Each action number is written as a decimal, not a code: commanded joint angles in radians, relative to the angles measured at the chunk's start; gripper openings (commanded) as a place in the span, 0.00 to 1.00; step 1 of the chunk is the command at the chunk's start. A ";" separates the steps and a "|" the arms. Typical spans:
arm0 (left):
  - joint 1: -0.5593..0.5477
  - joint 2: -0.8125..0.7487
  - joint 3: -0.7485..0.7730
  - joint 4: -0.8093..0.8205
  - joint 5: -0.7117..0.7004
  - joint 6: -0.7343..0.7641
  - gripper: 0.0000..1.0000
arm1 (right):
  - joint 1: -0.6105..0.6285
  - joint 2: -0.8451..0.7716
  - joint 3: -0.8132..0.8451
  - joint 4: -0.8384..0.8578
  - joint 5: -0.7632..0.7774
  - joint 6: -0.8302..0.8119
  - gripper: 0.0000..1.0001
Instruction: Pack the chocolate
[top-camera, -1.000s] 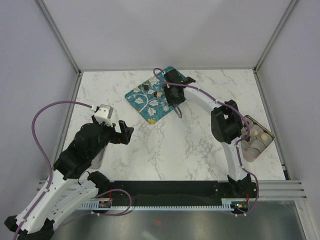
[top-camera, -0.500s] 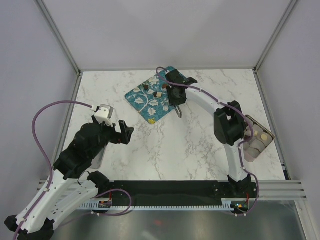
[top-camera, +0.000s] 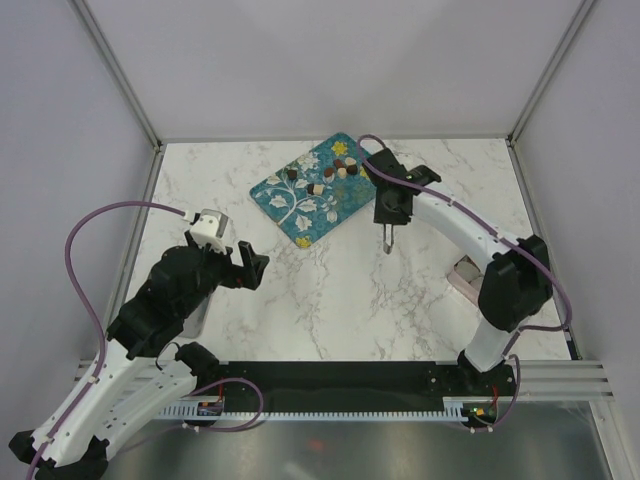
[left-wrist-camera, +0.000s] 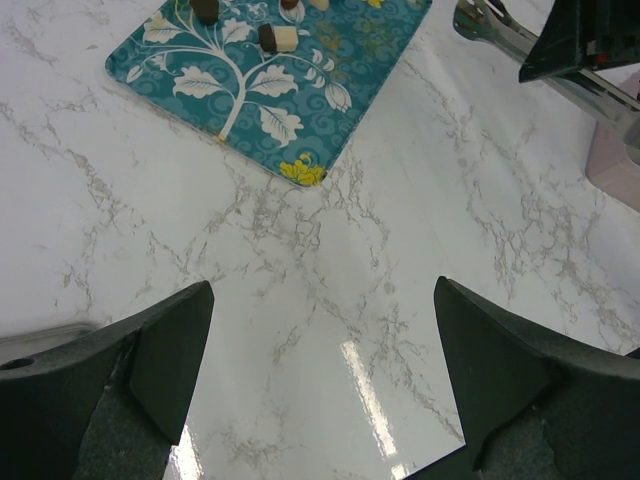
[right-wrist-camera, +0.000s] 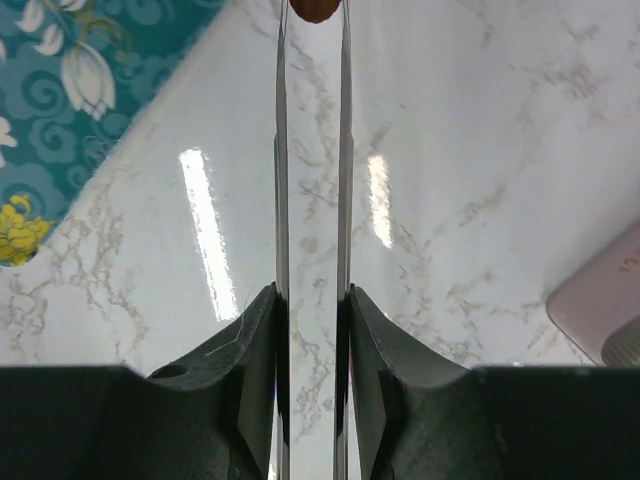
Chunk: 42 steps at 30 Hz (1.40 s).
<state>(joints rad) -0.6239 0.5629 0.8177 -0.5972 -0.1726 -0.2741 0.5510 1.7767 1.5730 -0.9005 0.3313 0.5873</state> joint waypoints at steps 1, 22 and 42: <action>-0.002 0.009 0.005 0.020 0.033 -0.004 1.00 | -0.029 -0.156 -0.108 -0.090 0.112 0.134 0.37; -0.065 0.060 0.001 0.019 0.059 -0.007 0.99 | -0.284 -0.559 -0.419 -0.322 0.305 0.463 0.36; -0.094 0.094 -0.002 0.017 0.064 -0.005 0.99 | -0.336 -0.692 -0.705 -0.348 0.322 0.536 0.38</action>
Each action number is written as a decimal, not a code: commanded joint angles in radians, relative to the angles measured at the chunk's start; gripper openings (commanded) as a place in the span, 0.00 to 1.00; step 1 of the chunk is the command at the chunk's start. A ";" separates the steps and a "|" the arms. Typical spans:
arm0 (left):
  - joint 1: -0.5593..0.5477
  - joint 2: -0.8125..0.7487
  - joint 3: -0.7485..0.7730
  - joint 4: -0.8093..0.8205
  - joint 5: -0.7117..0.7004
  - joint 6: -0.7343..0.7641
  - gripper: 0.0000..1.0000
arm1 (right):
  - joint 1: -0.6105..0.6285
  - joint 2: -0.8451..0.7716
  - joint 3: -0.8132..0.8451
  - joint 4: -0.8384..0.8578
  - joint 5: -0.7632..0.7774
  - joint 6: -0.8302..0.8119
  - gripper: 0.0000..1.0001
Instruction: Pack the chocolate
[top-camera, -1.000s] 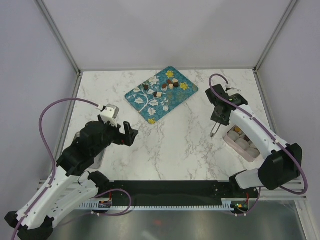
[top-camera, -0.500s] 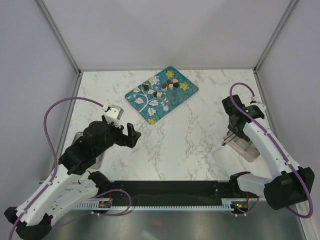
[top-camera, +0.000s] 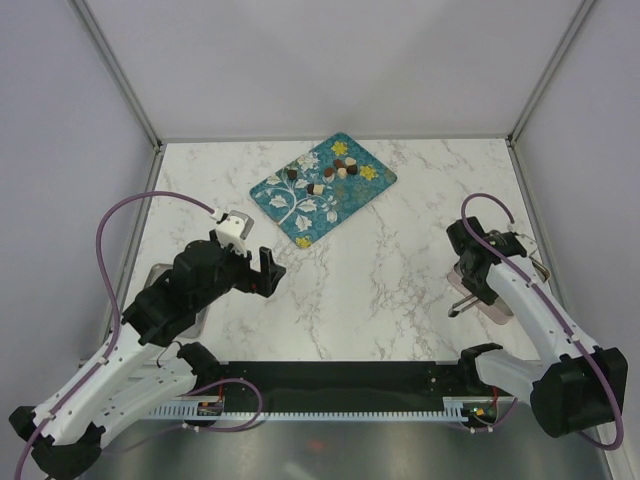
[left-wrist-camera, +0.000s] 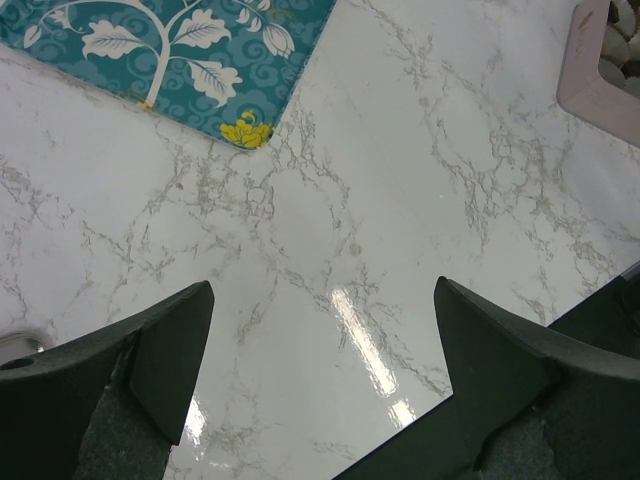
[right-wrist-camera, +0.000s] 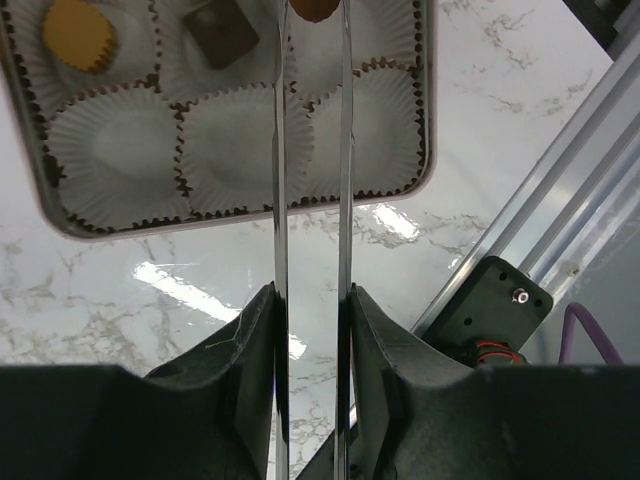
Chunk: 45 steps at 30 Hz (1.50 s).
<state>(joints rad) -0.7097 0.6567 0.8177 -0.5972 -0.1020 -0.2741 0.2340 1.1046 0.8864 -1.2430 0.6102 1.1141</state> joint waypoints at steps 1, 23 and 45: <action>-0.008 0.000 -0.002 0.017 -0.008 -0.005 1.00 | -0.028 -0.035 -0.029 0.002 0.045 0.000 0.38; -0.011 0.008 0.000 0.016 -0.016 -0.005 1.00 | -0.098 -0.052 -0.073 0.068 -0.032 -0.074 0.44; -0.011 -0.043 -0.002 0.010 -0.064 -0.004 1.00 | -0.055 0.078 0.402 0.149 -0.185 -0.402 0.45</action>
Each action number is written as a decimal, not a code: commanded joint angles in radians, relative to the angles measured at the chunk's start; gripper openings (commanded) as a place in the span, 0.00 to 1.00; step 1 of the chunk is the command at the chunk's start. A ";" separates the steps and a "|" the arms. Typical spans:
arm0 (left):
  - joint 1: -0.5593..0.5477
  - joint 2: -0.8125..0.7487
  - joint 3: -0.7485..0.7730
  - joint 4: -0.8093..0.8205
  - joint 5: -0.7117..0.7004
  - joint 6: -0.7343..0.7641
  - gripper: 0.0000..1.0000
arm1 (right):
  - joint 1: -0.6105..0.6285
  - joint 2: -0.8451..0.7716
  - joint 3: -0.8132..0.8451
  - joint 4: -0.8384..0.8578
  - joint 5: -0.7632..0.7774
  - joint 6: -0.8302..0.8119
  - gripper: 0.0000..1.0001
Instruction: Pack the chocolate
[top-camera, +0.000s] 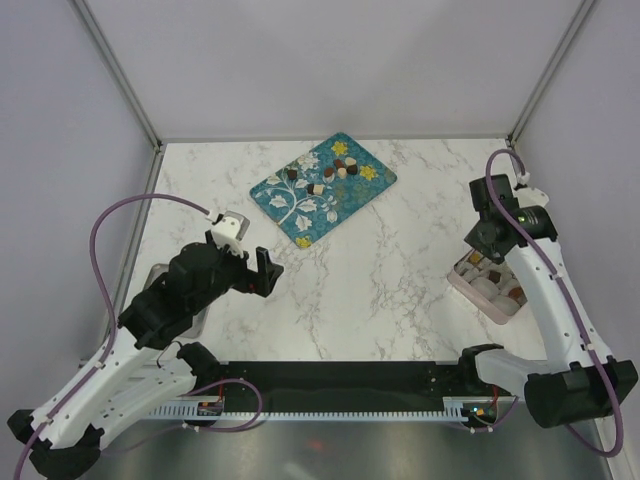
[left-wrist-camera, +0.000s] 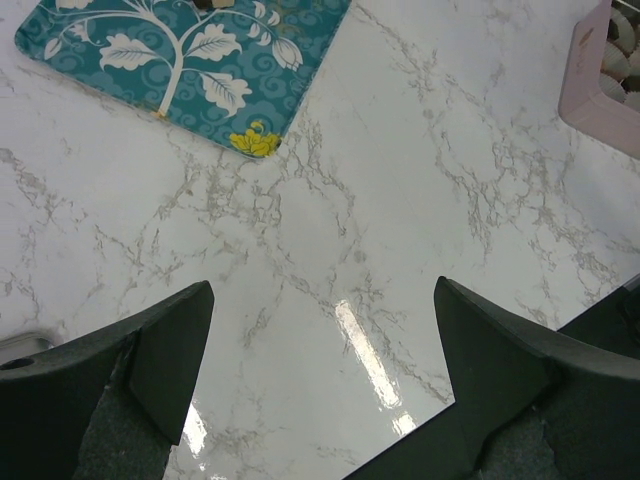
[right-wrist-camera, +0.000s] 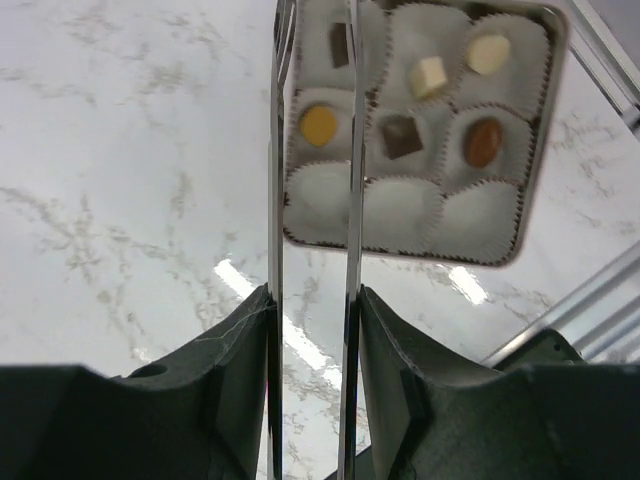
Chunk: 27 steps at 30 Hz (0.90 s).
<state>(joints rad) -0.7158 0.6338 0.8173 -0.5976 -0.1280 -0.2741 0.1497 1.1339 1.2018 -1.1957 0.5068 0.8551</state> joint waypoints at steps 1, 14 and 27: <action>-0.005 -0.023 -0.001 0.010 -0.042 -0.002 1.00 | 0.049 0.072 0.106 0.125 -0.093 -0.174 0.45; -0.005 -0.086 0.000 0.004 -0.159 -0.004 1.00 | 0.323 0.577 0.419 0.488 -0.333 -0.522 0.50; -0.005 -0.088 0.002 0.002 -0.209 0.000 1.00 | 0.481 0.915 0.651 0.596 -0.439 -0.711 0.55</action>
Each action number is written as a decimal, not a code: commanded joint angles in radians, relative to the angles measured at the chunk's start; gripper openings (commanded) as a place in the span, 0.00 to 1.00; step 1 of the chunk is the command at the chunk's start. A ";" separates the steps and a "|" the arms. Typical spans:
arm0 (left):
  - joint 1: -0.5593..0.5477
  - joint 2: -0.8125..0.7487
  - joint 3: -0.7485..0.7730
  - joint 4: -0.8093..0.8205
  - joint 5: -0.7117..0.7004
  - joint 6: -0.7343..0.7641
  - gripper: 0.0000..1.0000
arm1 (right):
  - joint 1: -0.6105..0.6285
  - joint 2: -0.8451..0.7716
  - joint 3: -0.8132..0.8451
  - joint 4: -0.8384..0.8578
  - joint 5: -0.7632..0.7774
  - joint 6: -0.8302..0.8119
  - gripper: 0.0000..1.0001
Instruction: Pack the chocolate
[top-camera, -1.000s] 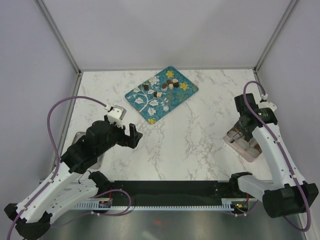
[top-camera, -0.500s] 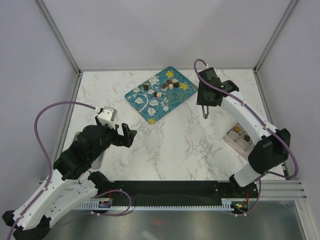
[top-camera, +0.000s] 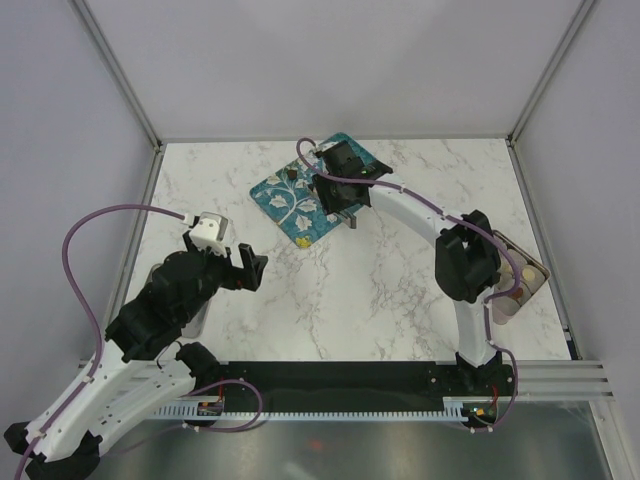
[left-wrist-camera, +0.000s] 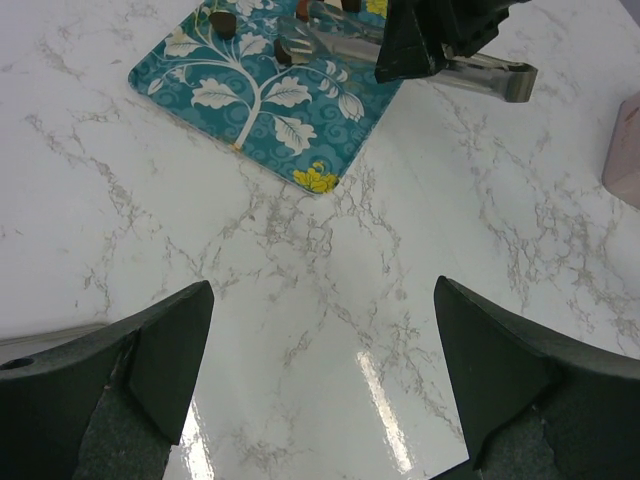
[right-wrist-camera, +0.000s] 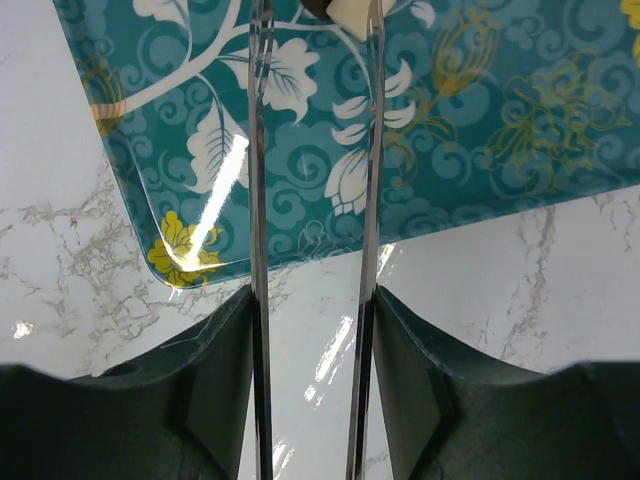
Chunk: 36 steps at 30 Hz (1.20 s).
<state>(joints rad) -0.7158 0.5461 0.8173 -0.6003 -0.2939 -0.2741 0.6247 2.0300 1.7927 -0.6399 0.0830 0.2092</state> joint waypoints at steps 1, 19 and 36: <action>-0.005 0.002 0.000 0.007 -0.045 0.001 1.00 | 0.007 0.024 0.060 0.039 -0.012 -0.071 0.56; -0.005 0.034 0.005 0.008 -0.045 0.006 1.00 | 0.006 0.061 -0.007 0.062 0.017 -0.146 0.55; -0.004 0.048 0.006 0.010 -0.054 0.006 1.00 | -0.003 0.066 -0.022 0.077 0.030 -0.133 0.43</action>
<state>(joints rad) -0.7158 0.5884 0.8173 -0.6003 -0.3145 -0.2737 0.6243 2.1498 1.7748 -0.5964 0.1032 0.0746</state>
